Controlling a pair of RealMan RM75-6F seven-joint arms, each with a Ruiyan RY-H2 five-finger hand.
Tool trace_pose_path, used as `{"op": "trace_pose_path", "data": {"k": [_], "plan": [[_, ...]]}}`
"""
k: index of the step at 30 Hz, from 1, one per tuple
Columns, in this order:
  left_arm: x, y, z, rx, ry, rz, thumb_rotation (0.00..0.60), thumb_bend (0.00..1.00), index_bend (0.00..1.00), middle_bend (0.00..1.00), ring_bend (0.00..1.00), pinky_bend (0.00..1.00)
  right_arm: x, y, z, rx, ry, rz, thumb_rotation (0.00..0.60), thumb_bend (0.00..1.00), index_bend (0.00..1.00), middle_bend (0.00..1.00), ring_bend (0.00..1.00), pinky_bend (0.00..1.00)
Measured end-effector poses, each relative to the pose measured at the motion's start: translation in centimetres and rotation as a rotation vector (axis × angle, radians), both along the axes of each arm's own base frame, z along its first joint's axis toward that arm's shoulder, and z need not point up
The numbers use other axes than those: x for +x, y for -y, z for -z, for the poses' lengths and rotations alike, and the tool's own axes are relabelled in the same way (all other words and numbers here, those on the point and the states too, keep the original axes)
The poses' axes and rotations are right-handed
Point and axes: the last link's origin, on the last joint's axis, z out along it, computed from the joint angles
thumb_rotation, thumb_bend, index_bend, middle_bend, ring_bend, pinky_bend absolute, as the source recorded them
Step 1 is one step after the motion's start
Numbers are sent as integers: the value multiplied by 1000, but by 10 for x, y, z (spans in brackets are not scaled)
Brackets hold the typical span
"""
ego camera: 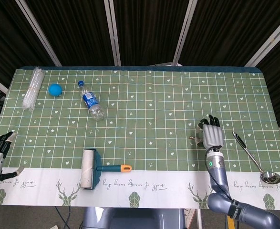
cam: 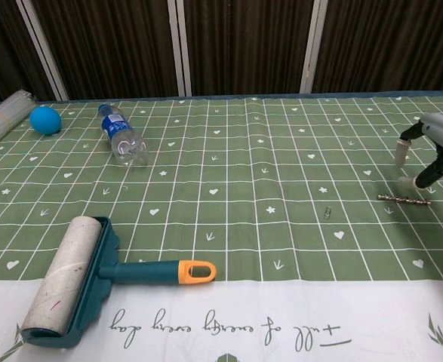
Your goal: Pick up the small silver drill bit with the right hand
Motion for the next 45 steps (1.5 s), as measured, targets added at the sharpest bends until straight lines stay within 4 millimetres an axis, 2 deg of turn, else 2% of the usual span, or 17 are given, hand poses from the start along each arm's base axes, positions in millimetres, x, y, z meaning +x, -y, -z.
{"op": "trace_pose_path", "data": {"k": [14,23,45], "plan": [[1,-3,1,0,6,1,600,138,0,0,0,0,2,9,27,19,28,44,600,269,508,223,0,70],[0,-3,0,5,12,2,600,138,0,0,0,0,-6,9,35,21,33,88,600,270,507,224,0,70],[2,-3,0,9,31,8,600,139,0,0,0,0,-9,11,40,27,33,103,600,270,506,225,0,71]]}}
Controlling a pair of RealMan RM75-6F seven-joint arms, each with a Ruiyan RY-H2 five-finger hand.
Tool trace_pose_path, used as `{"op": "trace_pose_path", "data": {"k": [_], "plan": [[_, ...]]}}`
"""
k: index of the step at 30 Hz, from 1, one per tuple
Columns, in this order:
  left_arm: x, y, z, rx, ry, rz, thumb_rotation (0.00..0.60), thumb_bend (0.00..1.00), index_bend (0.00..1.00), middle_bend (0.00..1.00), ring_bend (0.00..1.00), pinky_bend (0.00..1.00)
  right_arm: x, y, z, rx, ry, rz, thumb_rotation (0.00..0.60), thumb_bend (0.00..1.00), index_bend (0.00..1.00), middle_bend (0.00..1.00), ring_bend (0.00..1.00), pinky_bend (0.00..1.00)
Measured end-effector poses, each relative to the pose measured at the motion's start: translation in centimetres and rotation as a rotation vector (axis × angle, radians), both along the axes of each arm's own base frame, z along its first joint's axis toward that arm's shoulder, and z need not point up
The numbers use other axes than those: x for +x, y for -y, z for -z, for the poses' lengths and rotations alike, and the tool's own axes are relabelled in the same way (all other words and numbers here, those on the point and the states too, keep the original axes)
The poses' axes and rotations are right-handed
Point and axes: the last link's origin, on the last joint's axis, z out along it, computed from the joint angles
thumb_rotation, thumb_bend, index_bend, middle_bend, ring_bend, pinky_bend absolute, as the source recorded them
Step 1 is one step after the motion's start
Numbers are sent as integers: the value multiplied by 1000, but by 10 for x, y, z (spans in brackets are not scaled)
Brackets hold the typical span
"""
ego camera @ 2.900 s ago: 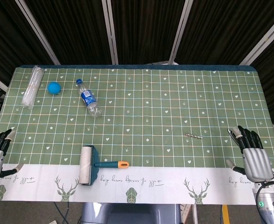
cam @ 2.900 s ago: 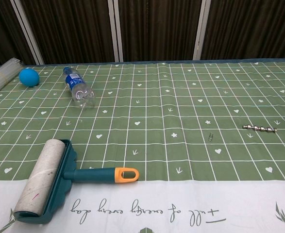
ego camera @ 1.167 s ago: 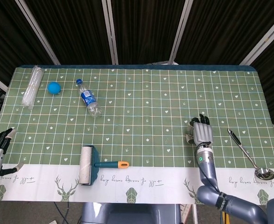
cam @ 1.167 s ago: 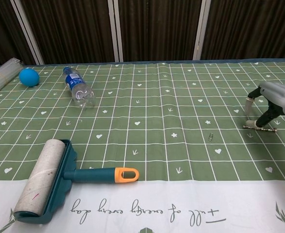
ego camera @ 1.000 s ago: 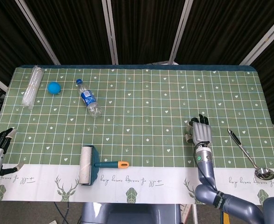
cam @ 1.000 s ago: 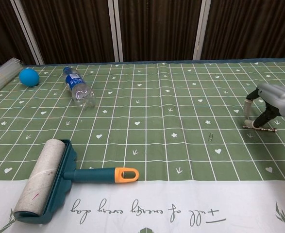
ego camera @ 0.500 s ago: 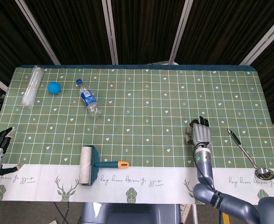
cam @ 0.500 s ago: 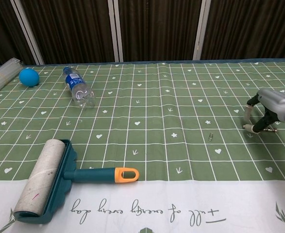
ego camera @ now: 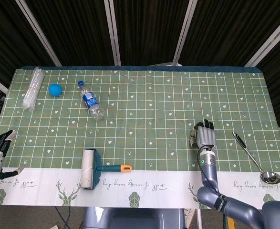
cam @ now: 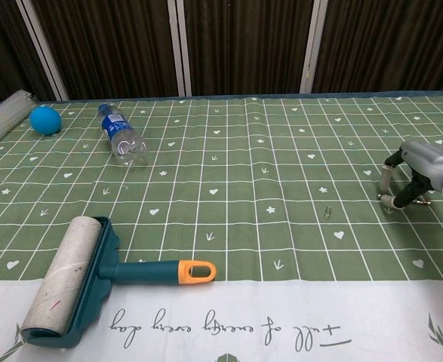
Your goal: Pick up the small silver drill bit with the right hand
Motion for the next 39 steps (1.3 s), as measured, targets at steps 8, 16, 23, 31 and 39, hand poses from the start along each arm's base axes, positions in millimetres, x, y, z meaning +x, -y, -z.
{"op": "trace_pose_path", "data": {"k": [8,16,23,31,39], "plan": [[1,0,1,-1,5,2,600,139,0,0,0,0,-1,-1,4,11,0,9,600,277,506,225,0,72],[2,1,2,-8,8,6,600,138,0,0,0,0,1,-1,7,14,4,6,600,310,513,227,0,75],[1,1,2,-8,12,3,600,139,0,0,0,0,1,-1,6,10,4,11,600,385,566,245,0,76],[1,1,1,-5,16,-1,600,140,0,0,0,0,9,-1,3,-9,36,-3,600,386,578,247,0,77],[1,0,1,-3,17,-5,600,138,0,0,0,0,24,0,-8,-43,136,-7,600,386,580,247,0,77]]}}
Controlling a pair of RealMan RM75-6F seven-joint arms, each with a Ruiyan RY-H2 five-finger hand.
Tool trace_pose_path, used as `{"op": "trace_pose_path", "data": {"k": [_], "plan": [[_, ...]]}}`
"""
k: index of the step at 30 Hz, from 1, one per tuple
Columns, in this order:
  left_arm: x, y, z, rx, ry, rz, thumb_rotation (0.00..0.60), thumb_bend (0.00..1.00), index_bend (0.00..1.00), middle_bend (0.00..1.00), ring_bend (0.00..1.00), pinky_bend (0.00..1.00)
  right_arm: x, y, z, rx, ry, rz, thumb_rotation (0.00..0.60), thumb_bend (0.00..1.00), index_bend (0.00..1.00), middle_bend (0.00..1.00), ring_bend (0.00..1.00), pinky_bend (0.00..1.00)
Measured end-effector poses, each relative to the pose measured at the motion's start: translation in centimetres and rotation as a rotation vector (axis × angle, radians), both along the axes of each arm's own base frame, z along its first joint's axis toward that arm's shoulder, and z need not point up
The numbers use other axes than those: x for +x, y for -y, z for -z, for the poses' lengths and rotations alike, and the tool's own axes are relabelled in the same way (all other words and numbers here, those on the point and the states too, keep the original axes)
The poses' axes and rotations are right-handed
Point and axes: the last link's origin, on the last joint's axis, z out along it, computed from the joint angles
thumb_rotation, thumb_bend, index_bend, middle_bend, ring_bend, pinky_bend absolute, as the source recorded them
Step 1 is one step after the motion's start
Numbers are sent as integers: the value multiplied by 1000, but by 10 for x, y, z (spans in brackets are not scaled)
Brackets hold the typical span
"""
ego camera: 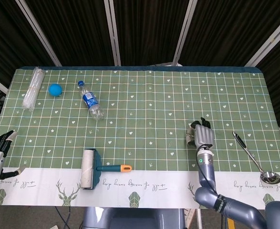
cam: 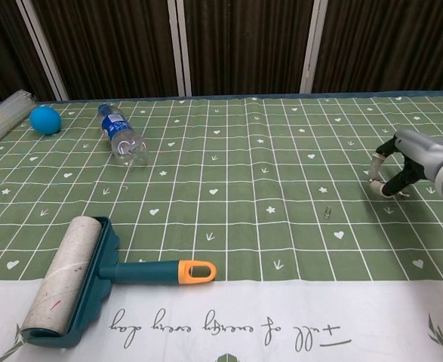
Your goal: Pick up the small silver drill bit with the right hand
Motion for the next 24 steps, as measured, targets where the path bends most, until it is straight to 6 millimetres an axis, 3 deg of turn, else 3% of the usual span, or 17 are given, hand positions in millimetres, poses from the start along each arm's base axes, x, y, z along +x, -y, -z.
{"op": "trace_pose_path", "data": {"k": [12,24], "plan": [[0,0,1,7,-16,6,600,139,0,0,0,0,31,-5,-28,-58,96,-43,600,387,589,247,0,77],[-2,0,2,10,-31,3,600,139,0,0,0,0,58,-25,-33,-59,169,-66,600,386,598,247,0,78]]}}
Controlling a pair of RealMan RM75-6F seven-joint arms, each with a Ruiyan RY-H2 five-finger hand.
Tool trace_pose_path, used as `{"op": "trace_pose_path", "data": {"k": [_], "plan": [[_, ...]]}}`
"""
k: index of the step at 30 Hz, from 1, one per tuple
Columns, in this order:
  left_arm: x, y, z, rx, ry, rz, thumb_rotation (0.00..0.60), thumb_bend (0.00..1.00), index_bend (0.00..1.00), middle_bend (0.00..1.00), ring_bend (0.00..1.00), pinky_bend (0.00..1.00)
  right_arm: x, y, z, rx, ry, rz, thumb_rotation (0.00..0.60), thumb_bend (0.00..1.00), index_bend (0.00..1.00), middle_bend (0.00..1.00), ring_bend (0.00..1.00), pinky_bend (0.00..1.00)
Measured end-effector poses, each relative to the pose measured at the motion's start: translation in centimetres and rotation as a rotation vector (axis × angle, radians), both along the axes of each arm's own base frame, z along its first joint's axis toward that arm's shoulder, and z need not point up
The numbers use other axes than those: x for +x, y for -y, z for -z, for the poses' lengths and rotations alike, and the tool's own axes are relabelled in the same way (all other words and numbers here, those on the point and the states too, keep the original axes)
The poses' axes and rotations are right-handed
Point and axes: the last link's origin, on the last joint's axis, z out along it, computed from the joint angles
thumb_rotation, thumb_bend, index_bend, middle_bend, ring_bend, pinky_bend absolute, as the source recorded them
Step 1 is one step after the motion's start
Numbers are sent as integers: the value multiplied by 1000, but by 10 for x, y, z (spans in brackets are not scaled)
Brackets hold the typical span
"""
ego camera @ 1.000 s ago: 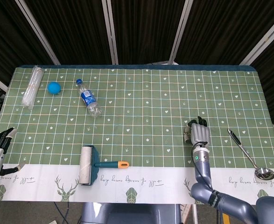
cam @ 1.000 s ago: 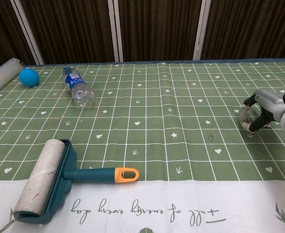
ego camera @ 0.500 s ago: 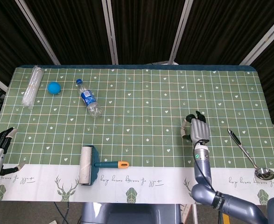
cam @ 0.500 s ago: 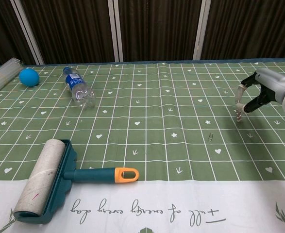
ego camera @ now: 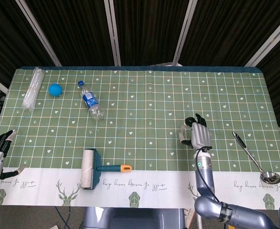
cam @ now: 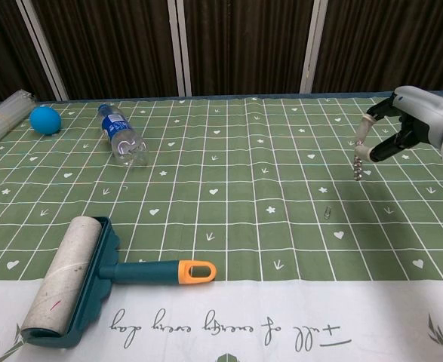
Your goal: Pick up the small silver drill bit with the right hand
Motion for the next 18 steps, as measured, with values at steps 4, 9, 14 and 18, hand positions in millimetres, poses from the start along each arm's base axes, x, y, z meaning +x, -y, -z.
{"op": "trace_pose_path", "data": {"k": [4,9,14,18], "plan": [[-1,-1,0,3,-2,-6,600,139,0,0,0,0,9,-9,2,16,14,-14,600,385,599,247,0,77],[-1,0,-1,9,-1,-5,600,139,0,0,0,0,18,-18,7,30,19,-29,600,386,600,247,0,77],[-2,1,-2,12,-2,-8,600,139,0,0,0,0,22,-19,12,39,12,-28,600,385,602,247,0,77],[-2,1,-2,12,1,-6,600,137,0,0,0,0,21,-19,16,44,6,-20,600,384,604,247,0,77]]}}
